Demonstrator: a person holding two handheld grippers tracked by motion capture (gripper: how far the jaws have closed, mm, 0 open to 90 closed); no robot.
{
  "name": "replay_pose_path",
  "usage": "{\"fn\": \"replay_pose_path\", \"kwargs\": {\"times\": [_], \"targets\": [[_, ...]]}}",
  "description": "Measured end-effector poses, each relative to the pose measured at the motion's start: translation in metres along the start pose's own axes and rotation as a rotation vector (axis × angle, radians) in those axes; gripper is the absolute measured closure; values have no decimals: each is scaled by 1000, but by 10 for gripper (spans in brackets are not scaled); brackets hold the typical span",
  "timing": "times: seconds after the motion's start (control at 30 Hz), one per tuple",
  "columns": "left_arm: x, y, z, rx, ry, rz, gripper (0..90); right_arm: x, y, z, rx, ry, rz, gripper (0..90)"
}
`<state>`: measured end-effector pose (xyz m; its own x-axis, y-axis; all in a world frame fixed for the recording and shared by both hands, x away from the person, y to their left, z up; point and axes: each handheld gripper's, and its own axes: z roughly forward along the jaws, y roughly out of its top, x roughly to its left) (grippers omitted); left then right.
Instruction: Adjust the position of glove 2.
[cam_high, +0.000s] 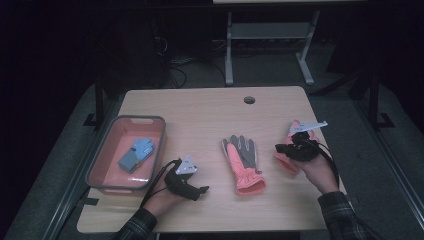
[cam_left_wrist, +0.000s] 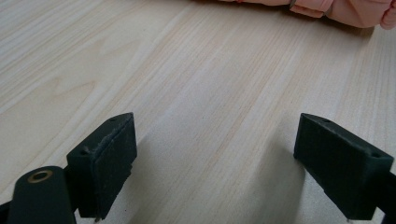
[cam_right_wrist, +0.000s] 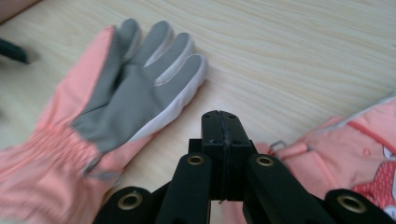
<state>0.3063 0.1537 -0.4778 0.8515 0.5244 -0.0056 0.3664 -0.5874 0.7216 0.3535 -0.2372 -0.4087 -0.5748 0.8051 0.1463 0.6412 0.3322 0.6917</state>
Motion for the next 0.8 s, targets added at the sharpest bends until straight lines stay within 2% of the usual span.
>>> {"fn": "replay_pose_path", "kwargs": {"times": [0.17, 0.3, 0.4, 0.57, 0.8], "targets": [[0, 0, 0, 2, -1, 0, 127, -9, 10, 20, 14, -27, 20, 900], [0, 0, 0, 1, 1, 0, 127, -15, 13, 38, 74, -54, 39, 900], [0, 0, 0, 1, 1, -1, 127, -16, 8, 42, 103, -60, 32, 900], [0, 0, 0, 5, 1, 0, 128, -17, -6, 31, 113, -52, 31, 900], [0, 0, 0, -2, 2, -3, 128, -18, -30, 4, 118, -39, 18, 900]]}}
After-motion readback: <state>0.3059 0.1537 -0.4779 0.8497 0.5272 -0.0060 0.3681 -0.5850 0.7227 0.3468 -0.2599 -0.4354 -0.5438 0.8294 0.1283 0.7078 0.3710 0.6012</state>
